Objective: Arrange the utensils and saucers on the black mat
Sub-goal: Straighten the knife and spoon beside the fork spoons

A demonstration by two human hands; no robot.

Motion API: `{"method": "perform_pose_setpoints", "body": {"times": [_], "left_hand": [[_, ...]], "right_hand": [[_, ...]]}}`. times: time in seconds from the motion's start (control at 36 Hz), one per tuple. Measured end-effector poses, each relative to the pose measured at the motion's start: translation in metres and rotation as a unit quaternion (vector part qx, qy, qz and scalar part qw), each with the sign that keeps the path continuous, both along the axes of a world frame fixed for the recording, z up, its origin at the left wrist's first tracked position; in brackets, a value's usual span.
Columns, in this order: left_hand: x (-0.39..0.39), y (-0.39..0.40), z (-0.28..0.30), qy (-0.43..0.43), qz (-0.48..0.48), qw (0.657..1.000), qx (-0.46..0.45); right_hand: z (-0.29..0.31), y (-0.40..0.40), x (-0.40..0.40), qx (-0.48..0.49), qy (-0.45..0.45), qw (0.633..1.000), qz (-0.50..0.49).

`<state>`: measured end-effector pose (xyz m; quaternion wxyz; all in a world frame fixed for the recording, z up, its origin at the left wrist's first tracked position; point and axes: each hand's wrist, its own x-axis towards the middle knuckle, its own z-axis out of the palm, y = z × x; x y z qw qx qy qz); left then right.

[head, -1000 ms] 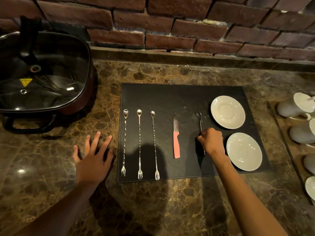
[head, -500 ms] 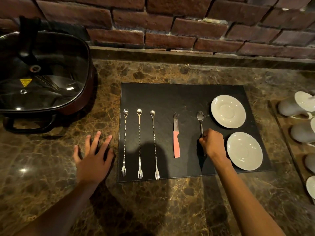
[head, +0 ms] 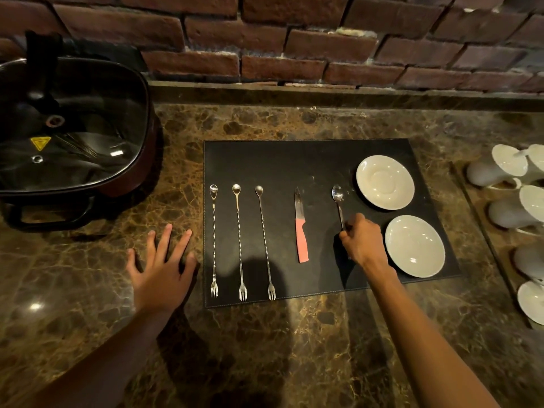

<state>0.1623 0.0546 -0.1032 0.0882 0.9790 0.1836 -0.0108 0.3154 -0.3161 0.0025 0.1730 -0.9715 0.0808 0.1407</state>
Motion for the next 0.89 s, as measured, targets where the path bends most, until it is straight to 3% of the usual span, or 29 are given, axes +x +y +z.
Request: {"method": "perform_pose_setpoints", "body": {"times": [0.56, 0.89], "left_hand": [[-0.002, 0.004, 0.007, 0.033, -0.003, 0.997, -0.064], [-0.071, -0.025, 0.036, 0.085, 0.007, 0.993, -0.081]], "right_hand": [[0.011, -0.018, -0.083, 0.104, -0.007, 0.993, -0.049], [0.034, -0.036, -0.123, 0.119, -0.010, 0.993, -0.004]]}}
